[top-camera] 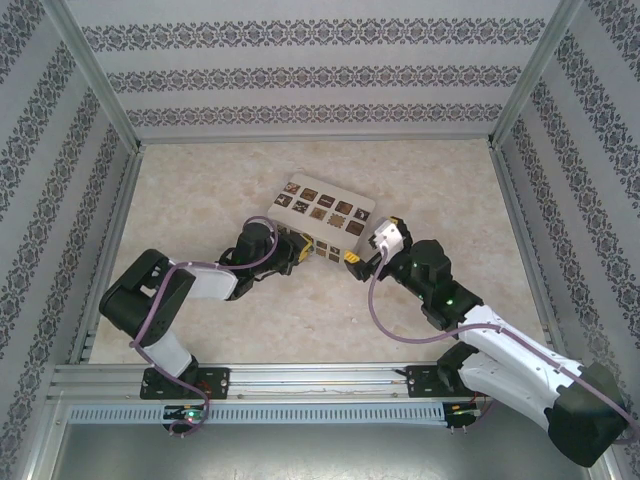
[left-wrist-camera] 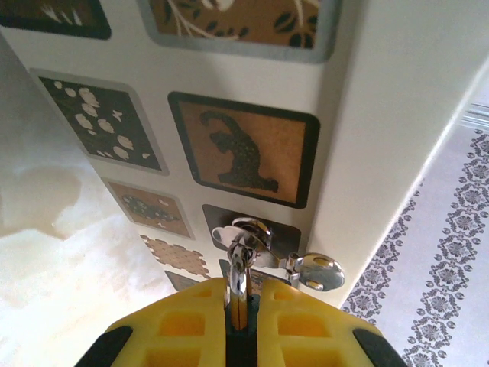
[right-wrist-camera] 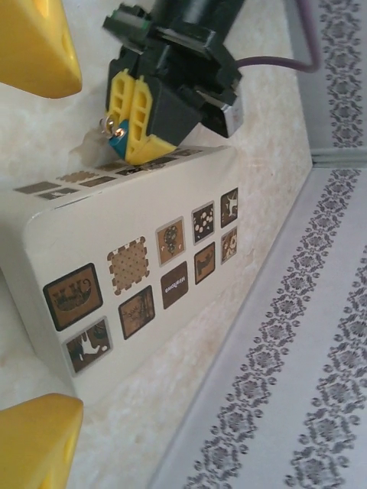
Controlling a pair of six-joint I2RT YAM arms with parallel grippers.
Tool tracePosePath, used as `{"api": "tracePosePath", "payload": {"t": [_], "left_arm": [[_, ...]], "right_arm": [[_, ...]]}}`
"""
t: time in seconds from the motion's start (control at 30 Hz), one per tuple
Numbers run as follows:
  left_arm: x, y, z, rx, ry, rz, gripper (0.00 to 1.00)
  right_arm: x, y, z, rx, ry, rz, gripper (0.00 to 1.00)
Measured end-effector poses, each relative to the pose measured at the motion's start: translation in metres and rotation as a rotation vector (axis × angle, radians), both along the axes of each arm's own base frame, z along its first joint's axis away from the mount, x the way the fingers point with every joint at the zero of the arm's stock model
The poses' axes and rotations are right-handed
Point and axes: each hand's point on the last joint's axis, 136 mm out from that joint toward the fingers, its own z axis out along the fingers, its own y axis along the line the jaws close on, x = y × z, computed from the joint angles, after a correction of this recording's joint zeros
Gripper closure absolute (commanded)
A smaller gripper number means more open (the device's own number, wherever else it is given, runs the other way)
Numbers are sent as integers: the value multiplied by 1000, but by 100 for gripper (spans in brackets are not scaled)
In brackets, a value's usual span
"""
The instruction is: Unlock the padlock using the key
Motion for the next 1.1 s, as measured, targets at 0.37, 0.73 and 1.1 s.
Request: {"api": "tracePosePath", "payload": {"t": [0.37, 0.73, 1.1], "left_arm": [[-15, -2, 7, 43, 29, 9, 100], [-21, -4, 8, 53, 80, 26, 100], [-20, -1, 13, 41, 96, 63, 100]], "right_arm": [[-23, 34, -54, -481, -157, 196, 8], [-14, 58, -68, -618, -190, 275, 35], [-7, 79, -77, -613, -165, 334, 63]]}}
